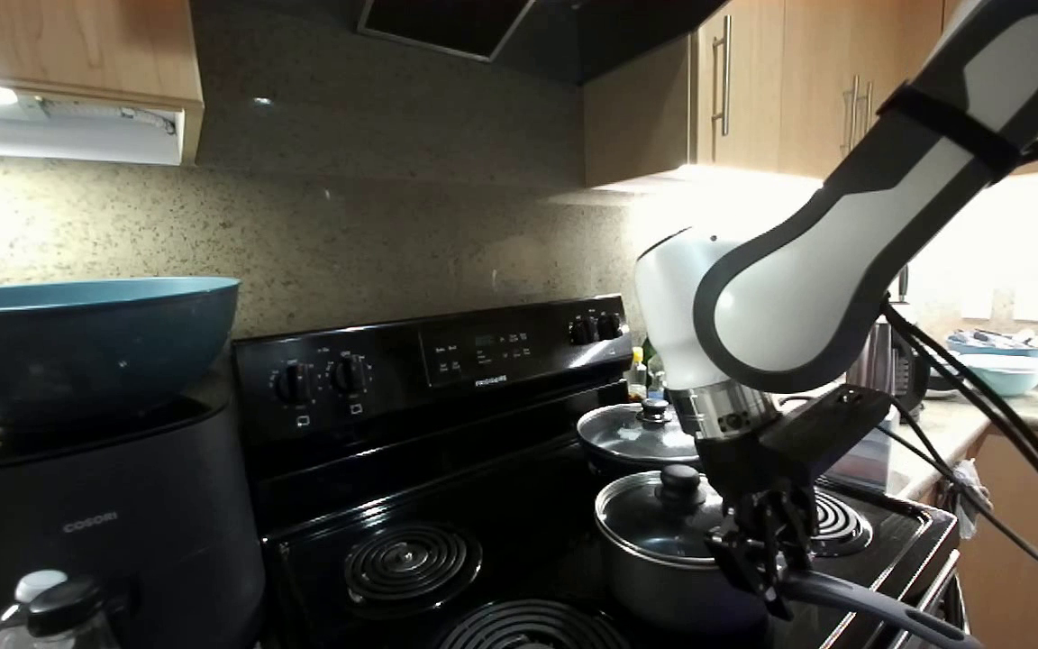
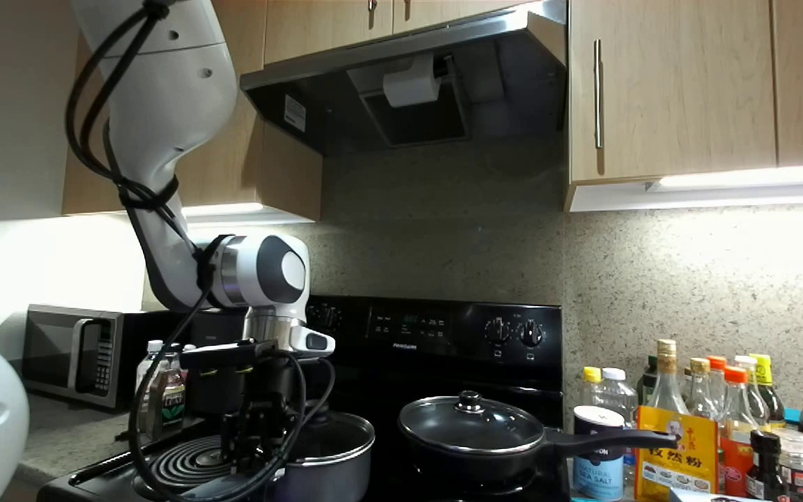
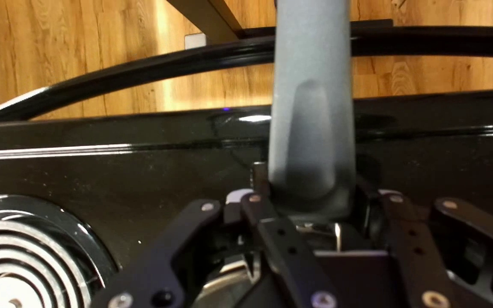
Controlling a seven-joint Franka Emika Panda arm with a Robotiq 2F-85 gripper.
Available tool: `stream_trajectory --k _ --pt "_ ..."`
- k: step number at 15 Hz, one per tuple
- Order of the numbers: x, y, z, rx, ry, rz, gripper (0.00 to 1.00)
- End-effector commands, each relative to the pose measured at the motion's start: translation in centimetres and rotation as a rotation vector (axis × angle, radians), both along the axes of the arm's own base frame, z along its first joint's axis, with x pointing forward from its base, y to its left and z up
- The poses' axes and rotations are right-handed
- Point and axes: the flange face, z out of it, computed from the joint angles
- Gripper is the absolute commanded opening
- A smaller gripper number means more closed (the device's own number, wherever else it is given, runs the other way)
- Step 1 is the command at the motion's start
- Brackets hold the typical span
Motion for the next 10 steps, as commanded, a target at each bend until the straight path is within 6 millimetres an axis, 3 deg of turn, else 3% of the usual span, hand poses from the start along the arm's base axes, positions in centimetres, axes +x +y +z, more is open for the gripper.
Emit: stream_trajectory --k 1,6,9,10 --pt "-3.1 -0.9 2.2 -0.024 -0.114 -0.125 0.19" --pt "-3.6 -1.9 3.8 -0.039 -0.251 -0.298 0.19" --pt "-3.2 -2.1 3.7 -0.080 -0.304 -0.401 0.19" --pt "-2.8 -1.8 3.5 -0.047 -0.250 -0.342 0.19"
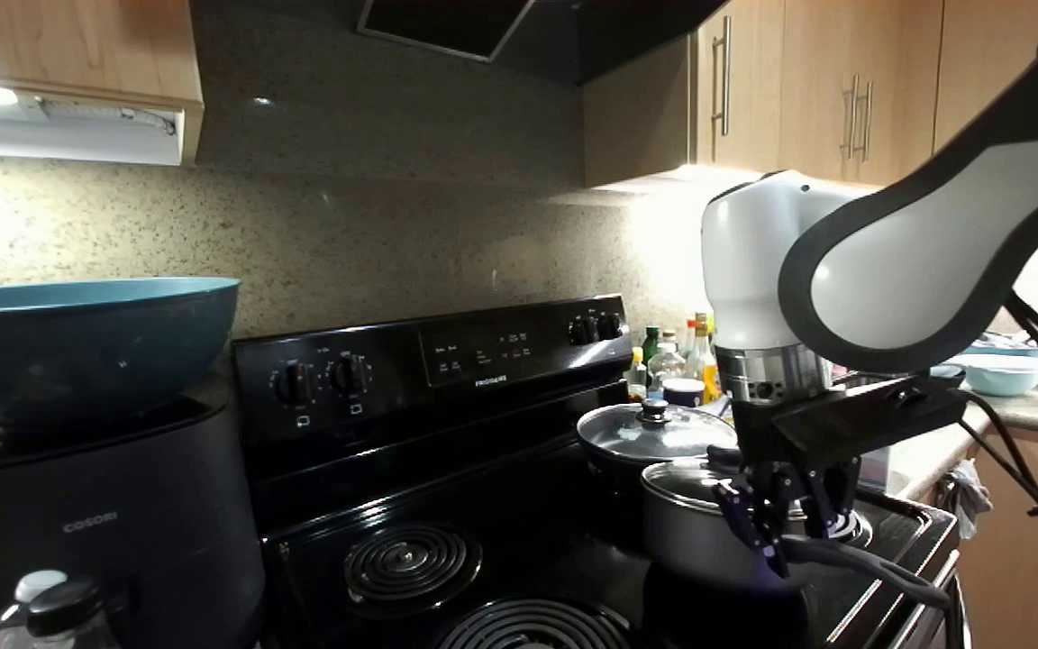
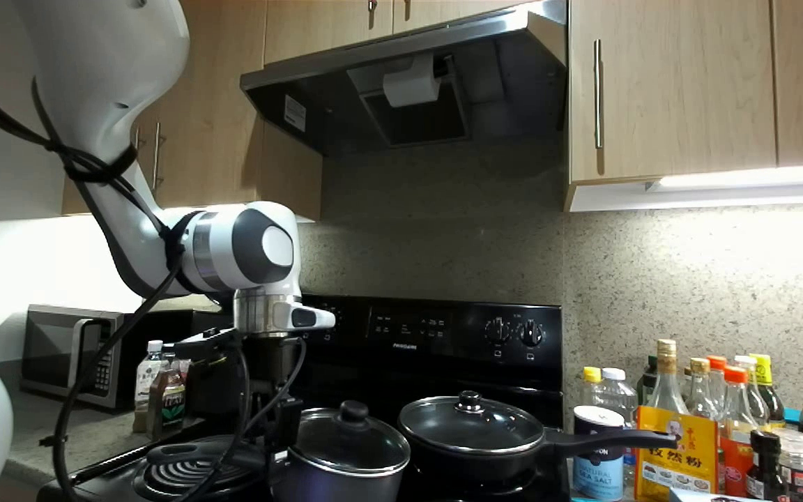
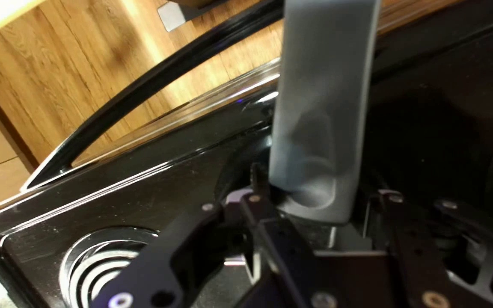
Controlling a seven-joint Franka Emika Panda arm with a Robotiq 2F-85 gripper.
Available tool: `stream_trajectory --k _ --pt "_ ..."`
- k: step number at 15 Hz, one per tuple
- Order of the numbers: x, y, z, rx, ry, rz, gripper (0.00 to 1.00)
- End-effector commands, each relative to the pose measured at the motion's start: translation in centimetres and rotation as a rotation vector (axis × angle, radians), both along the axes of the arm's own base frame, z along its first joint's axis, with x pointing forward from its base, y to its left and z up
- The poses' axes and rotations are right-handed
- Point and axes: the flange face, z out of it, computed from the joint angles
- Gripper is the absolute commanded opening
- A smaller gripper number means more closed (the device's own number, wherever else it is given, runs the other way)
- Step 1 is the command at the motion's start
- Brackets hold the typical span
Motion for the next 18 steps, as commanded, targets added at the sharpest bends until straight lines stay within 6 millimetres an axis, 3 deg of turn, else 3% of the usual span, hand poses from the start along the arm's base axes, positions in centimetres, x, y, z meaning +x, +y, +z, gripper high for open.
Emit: stream_trajectory --k 1,3,4,7,12,15,16,18 --pt "0.0 0.0 0.0 -0.003 0.000 -0.006 0.44" --pt "0.0 0.0 -0.3 -0.003 0.007 -0.005 0.44" --pt "0.0 0.0 -0.3 -0.003 0.009 -0.005 0.19" --pt "-0.6 0.5 1.0 -0.055 -0.060 -0.017 0.19" --pt "-1.8 0.2 5.1 -0.075 -0.214 -0.094 0.19" --pt "-2.0 0.8 5.4 -0.064 -0.207 -0.087 0.19" --pt "-1.1 0.5 5.3 -0.053 -0.181 -0.075 0.44" --pt "-1.5 0.7 5.4 -0.058 -0.187 -0.067 0.44"
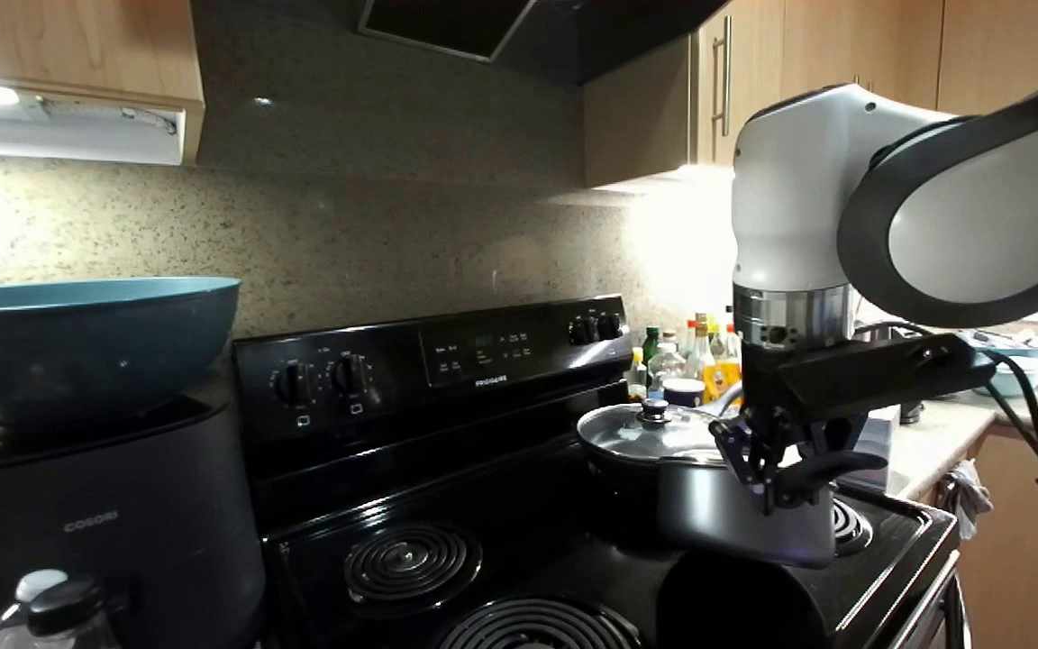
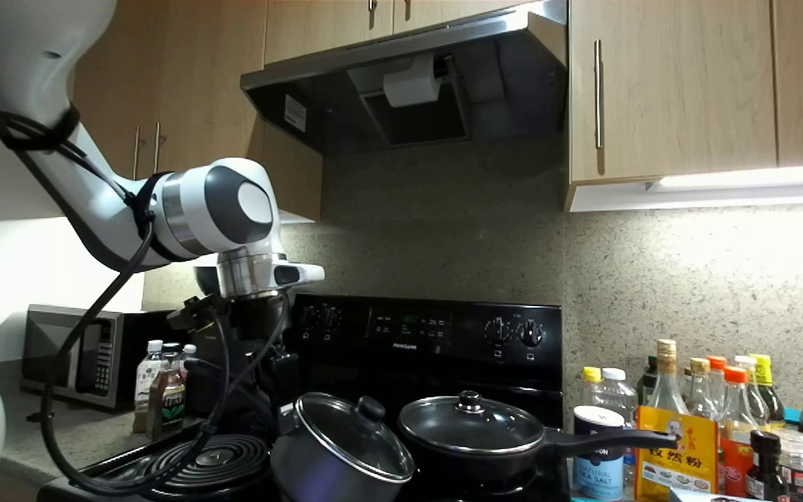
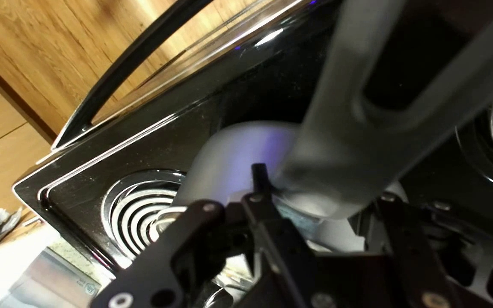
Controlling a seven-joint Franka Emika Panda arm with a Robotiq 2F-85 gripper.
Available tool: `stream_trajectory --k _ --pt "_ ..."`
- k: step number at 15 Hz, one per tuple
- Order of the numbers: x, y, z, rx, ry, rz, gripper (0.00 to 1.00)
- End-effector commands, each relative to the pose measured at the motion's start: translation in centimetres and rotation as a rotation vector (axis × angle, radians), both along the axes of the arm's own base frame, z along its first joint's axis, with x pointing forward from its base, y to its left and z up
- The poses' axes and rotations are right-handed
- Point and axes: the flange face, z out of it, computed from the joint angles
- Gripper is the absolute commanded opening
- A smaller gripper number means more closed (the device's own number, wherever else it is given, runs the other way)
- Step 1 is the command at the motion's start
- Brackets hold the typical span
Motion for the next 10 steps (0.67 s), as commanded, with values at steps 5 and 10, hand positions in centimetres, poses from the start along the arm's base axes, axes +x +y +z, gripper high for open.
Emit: stream_trajectory --k 5,10 --pt "0.6 1.8 -0.8 -0.125 -0.118 -0.035 0.19" --pt "0.9 3.8 -1.3 -0.318 -0.306 -0.097 0.19"
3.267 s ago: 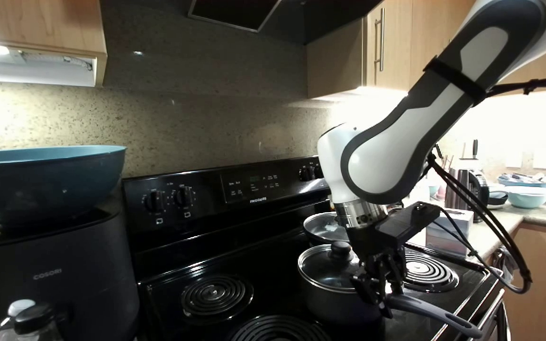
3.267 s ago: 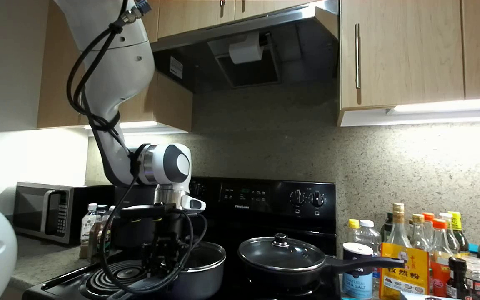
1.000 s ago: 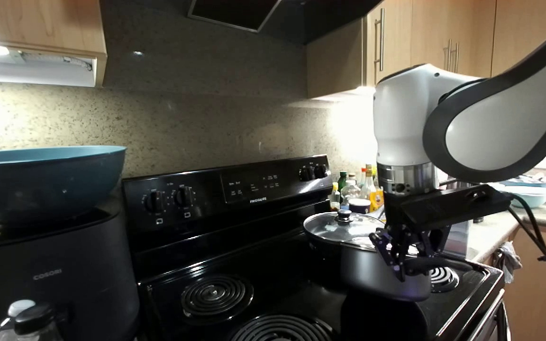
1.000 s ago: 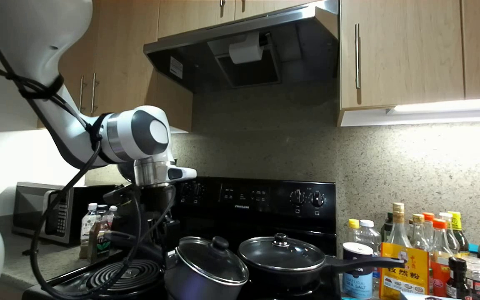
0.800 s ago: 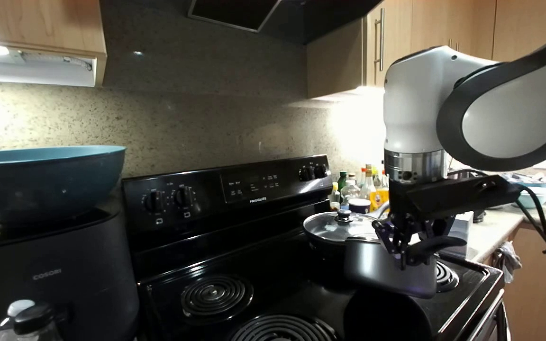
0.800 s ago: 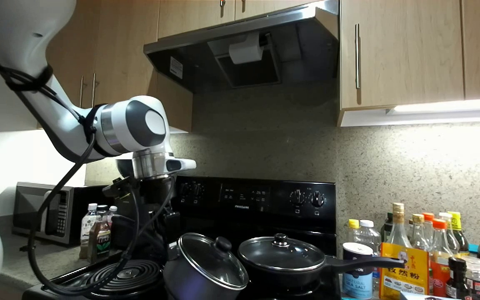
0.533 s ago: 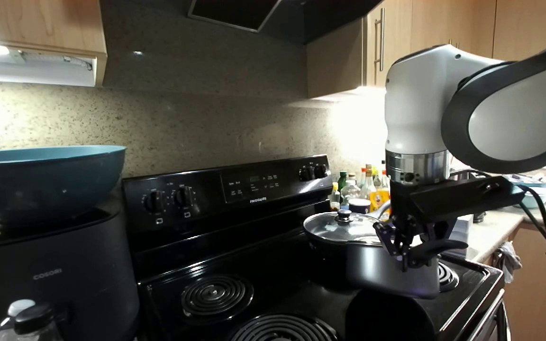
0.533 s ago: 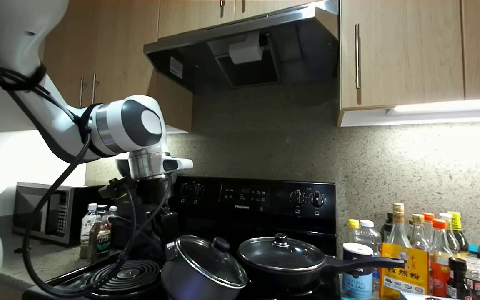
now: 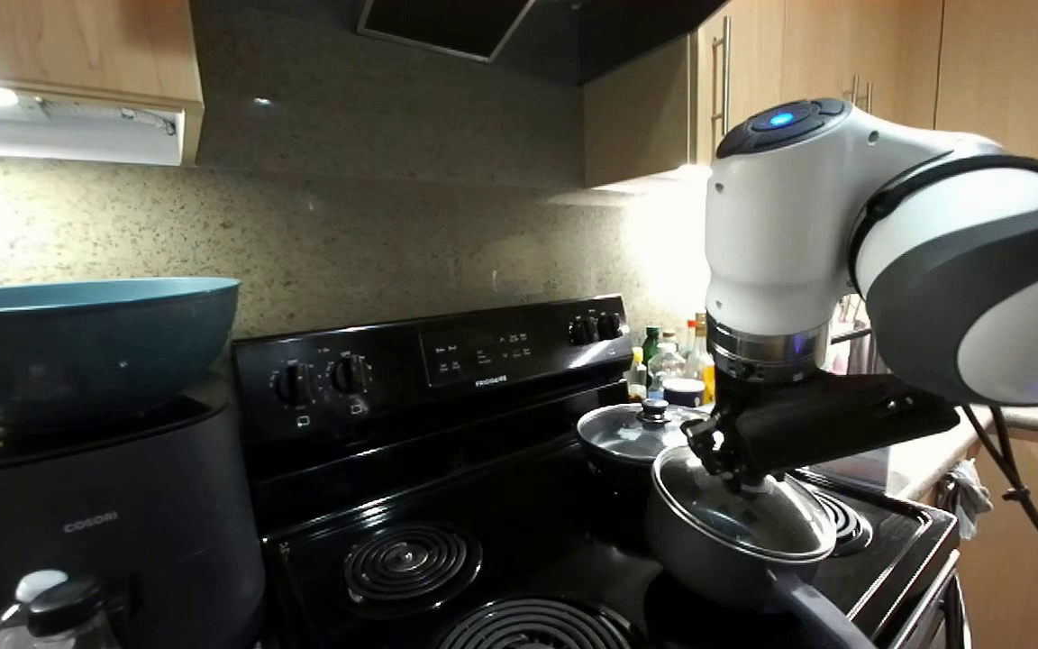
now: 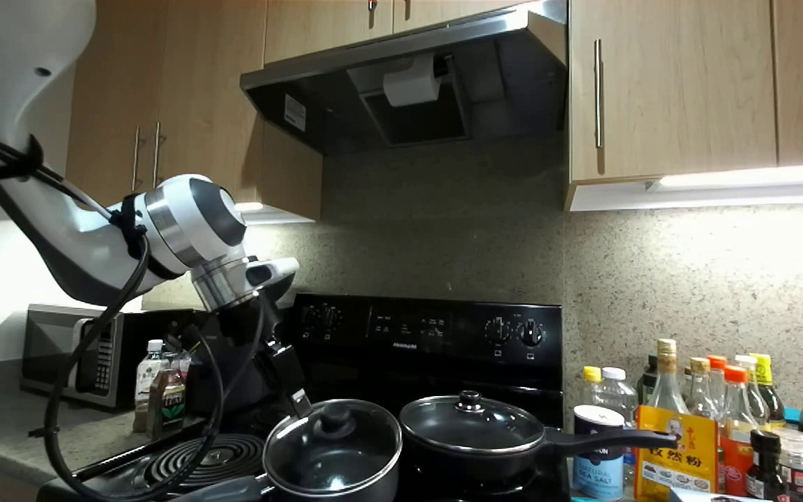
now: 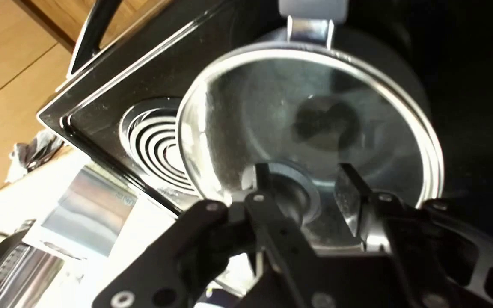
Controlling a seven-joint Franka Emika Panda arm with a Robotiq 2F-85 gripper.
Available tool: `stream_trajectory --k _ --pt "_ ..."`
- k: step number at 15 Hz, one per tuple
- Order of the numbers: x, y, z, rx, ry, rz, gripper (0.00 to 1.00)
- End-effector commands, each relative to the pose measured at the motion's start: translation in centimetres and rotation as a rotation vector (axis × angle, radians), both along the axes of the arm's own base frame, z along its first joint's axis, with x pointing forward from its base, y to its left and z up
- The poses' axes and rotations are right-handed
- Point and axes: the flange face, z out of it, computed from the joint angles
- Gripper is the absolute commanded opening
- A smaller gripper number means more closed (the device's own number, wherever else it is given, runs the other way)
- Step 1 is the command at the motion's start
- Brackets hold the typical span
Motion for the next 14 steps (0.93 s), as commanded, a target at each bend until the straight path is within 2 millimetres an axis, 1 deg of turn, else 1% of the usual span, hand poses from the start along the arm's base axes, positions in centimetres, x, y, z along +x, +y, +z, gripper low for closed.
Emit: stream_trajectory --k 1,4,7,8,9,11,12,13,14 --pt "0.3 0.7 -0.6 -0.124 -0.132 -0.076 0.19" --pt "0.6 0.5 -1.3 -0.217 -0.214 -0.197 0.19" --pt "1.2 0.0 -1.8 -0.272 -0.215 -0.312 0.19" --pt "1.5 -0.1 -1.8 -0.276 -0.199 -0.339 0.69" --pt "0.5 -0.2 -1.4 -0.263 -0.204 -0.290 0.45" --pt "1.1 -0.2 -1.5 -0.264 -0.188 -0.320 0.57" --pt "1.3 -0.1 -1.6 -0.261 -0.184 -0.325 0.64" --pt "1.4 0.2 -1.4 -0.223 -0.182 -0.287 0.93" --pt "1.4 0.6 -1.1 -0.184 -0.193 -0.245 0.93"
